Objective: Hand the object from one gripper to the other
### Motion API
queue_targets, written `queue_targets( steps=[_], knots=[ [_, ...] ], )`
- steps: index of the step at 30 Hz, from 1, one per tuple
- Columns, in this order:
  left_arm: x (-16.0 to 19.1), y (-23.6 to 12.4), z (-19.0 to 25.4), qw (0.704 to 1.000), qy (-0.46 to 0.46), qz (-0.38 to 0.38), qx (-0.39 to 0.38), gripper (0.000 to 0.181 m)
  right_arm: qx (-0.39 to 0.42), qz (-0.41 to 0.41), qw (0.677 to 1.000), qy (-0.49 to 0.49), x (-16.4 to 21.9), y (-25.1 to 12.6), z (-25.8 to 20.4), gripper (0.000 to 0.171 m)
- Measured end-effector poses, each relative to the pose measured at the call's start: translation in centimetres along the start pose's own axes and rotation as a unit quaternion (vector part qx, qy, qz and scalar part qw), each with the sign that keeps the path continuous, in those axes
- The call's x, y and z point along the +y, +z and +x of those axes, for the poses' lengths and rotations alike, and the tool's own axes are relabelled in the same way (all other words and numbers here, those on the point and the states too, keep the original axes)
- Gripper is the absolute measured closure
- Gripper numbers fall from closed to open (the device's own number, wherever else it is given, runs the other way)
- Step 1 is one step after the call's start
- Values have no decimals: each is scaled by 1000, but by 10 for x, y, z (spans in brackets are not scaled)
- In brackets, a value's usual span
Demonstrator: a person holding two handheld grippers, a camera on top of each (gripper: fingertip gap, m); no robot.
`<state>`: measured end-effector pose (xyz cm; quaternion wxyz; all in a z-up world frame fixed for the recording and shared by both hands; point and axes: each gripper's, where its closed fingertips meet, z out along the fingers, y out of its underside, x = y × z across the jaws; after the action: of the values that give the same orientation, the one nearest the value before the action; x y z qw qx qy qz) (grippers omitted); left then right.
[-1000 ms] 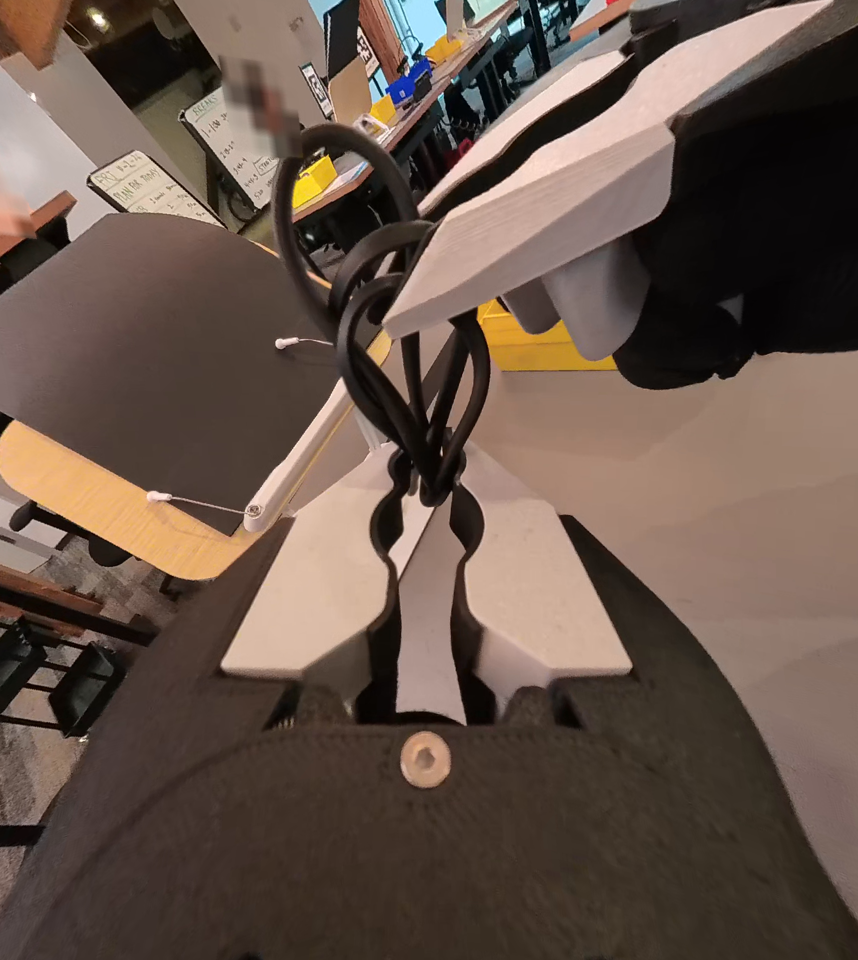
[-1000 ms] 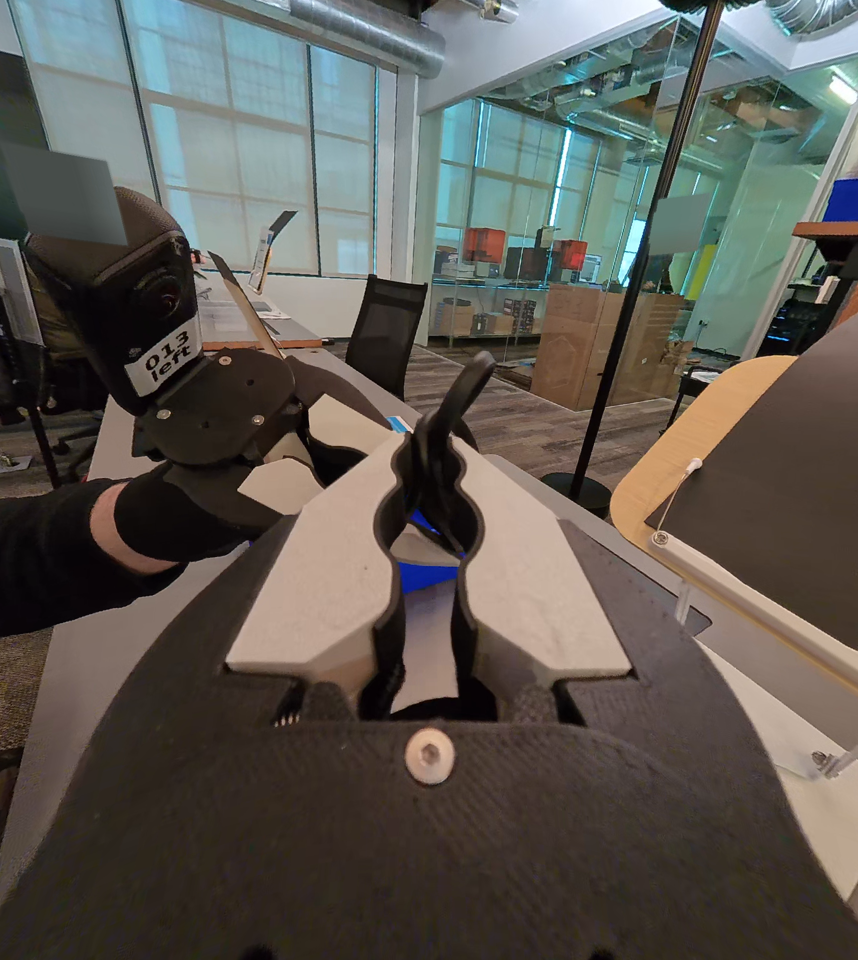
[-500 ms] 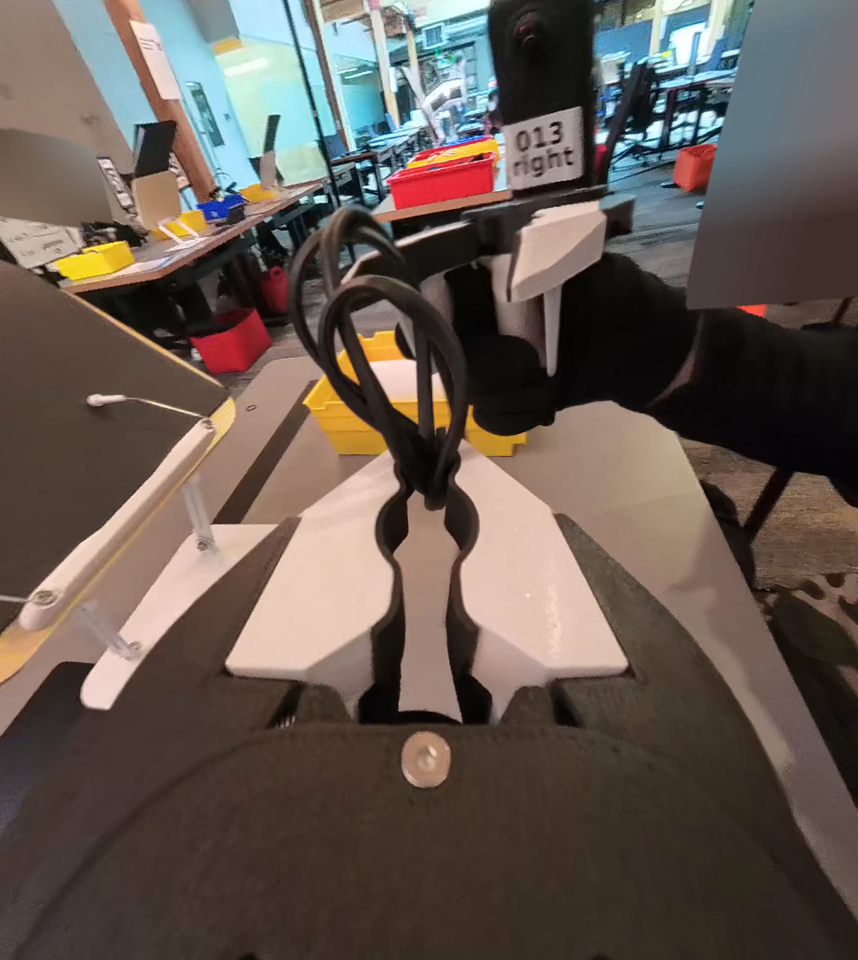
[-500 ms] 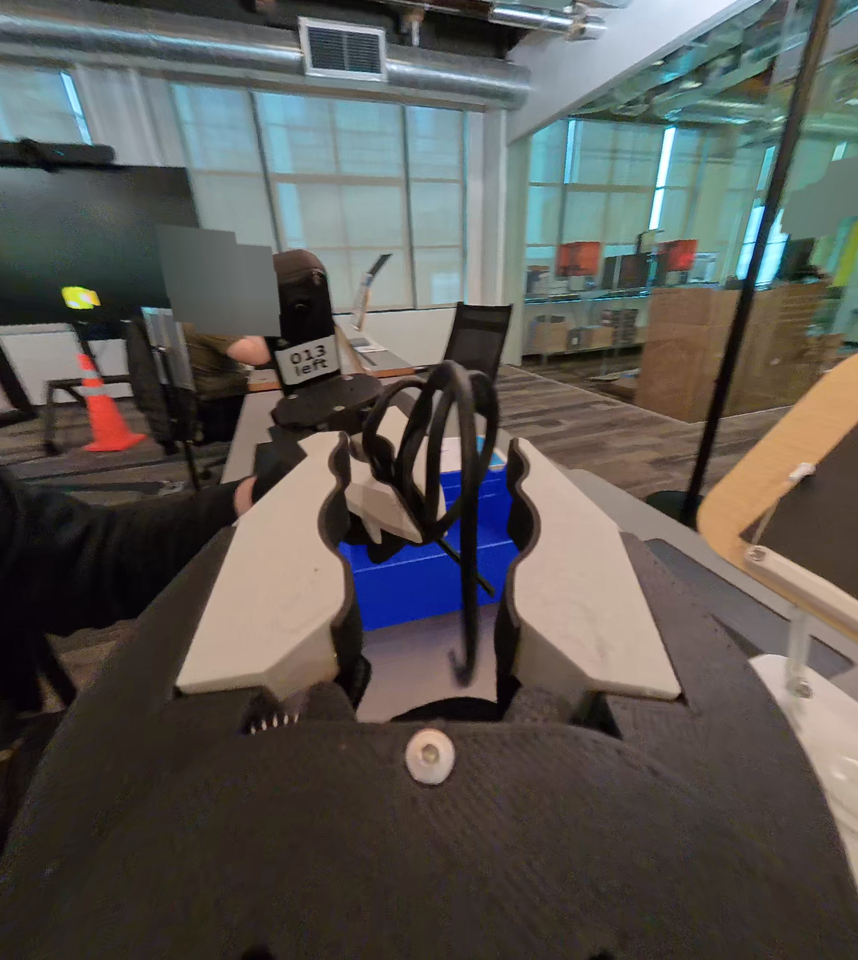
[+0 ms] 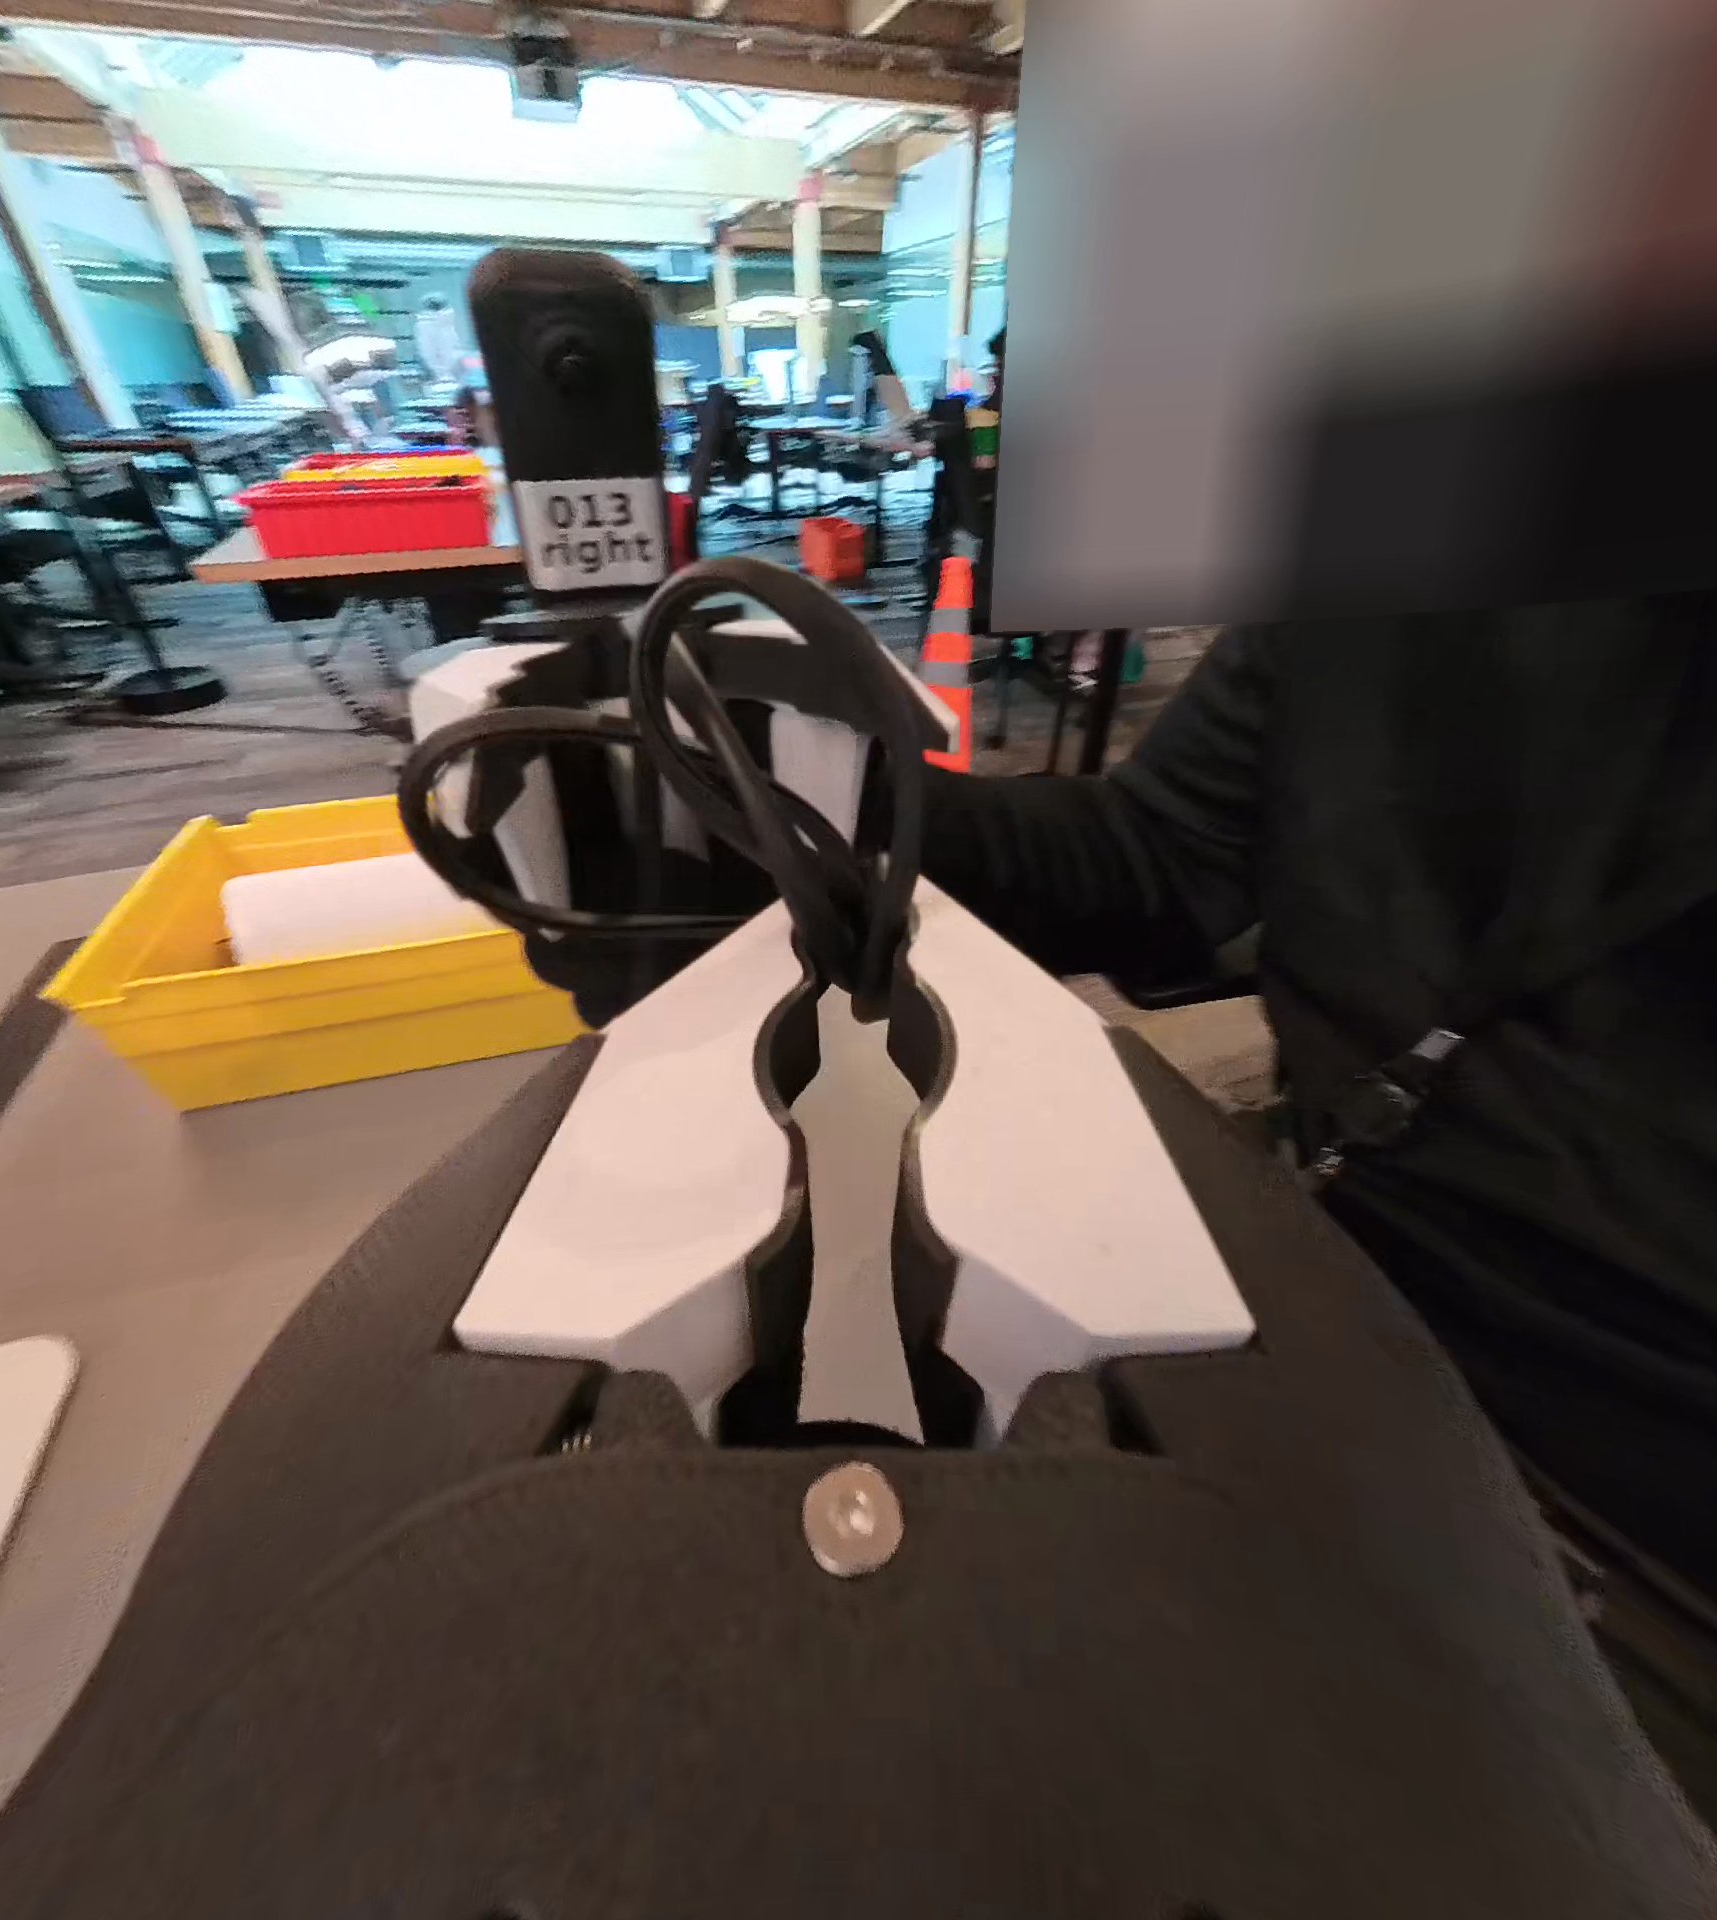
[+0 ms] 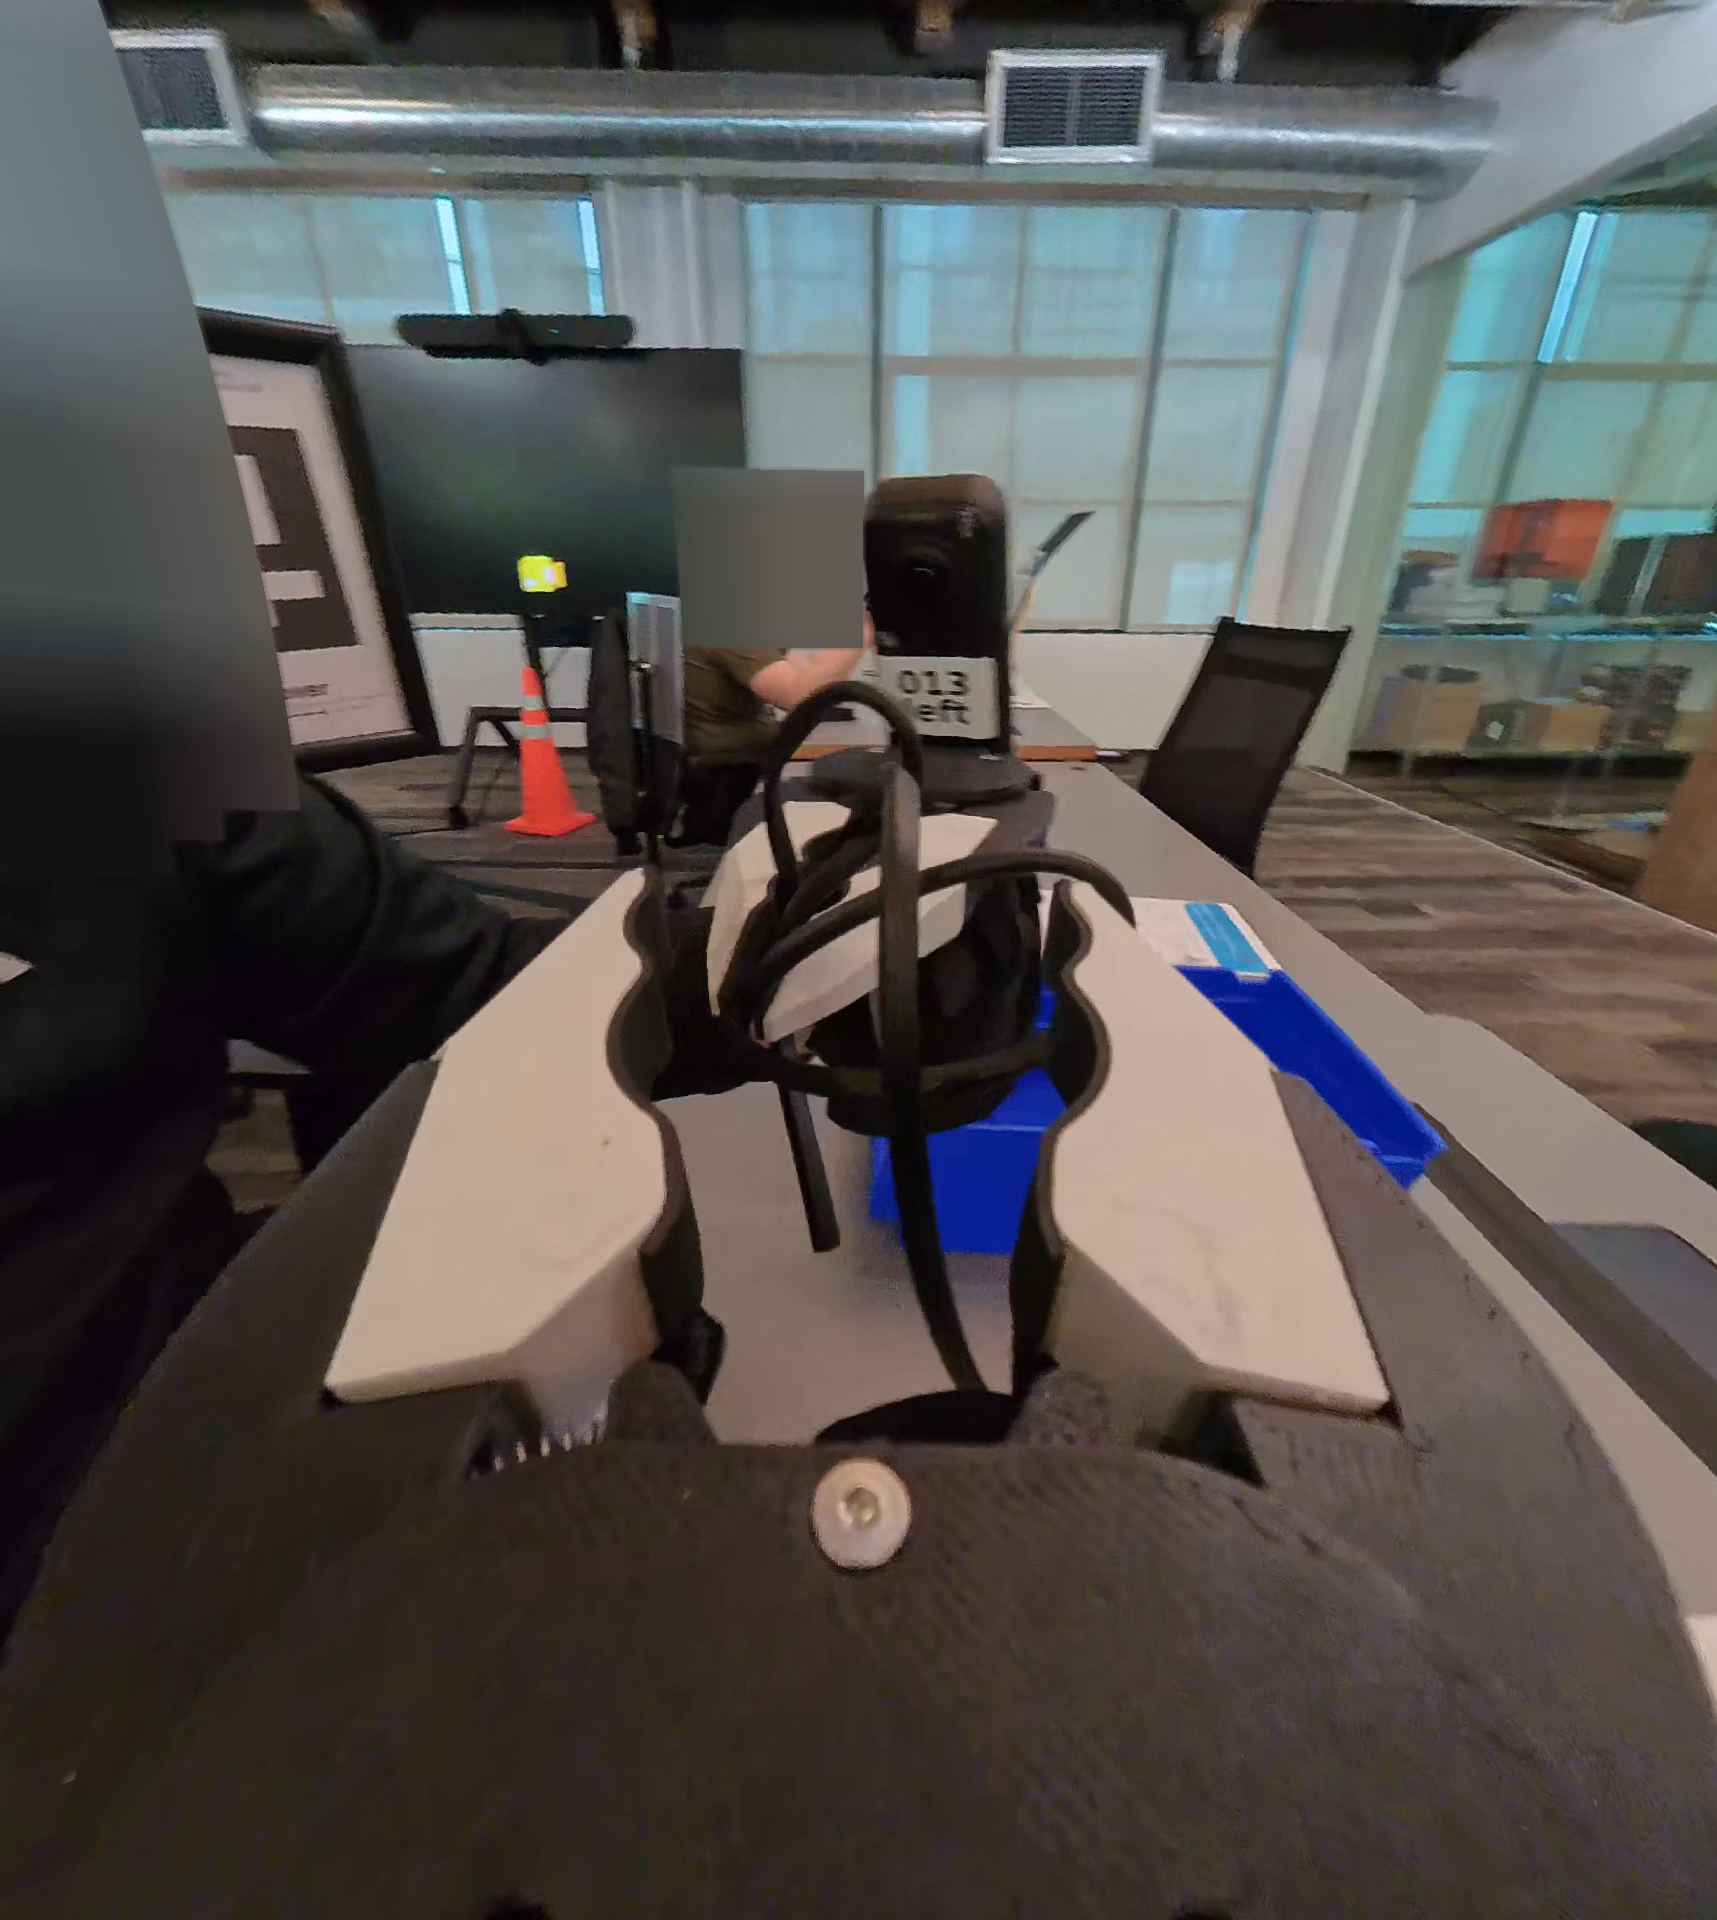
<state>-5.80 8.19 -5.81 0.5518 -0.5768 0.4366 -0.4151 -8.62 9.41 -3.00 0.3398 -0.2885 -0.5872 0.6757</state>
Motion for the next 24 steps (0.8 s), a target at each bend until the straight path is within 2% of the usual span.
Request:
queue_targets(
  steps=[5, 8, 9, 12, 13, 16, 20, 24],
  knots=[
    [6, 7, 34, 993, -37, 4, 116, 178, -88, -10, 996, -17, 8, 12, -37, 94],
    [13, 12, 37, 990, -47, -1, 132, 178, -115, -30, 992, -29, 15, 22, -52, 86],
    [16, 13, 35, 991, -47, -10, 127, 178, -108, -35, 993, -37, 15, 25, -52, 93],
    [26, 15, 31, 992, -43, -43, 108, 178, -75, -53, 995, -46, 16, 26, -40, 130],
    [30, 16, 30, 992, -40, -59, 101, 178, -58, -62, 995, -55, 18, 26, -34, 150],
    [37, 18, 24, 993, -38, -84, 78, 178, -39, -92, 993, -65, 27, 25, -27, 159],
    [34, 11, -1, 996, -38, -82, 11, 173, 18, -98, 993, -66, 23, 21, -7, 162],
    [33, 3, -26, 991, -19, -105, -76, 132, 98, -73, 991, -47, 14, 7, 25, 164]
  ],
)
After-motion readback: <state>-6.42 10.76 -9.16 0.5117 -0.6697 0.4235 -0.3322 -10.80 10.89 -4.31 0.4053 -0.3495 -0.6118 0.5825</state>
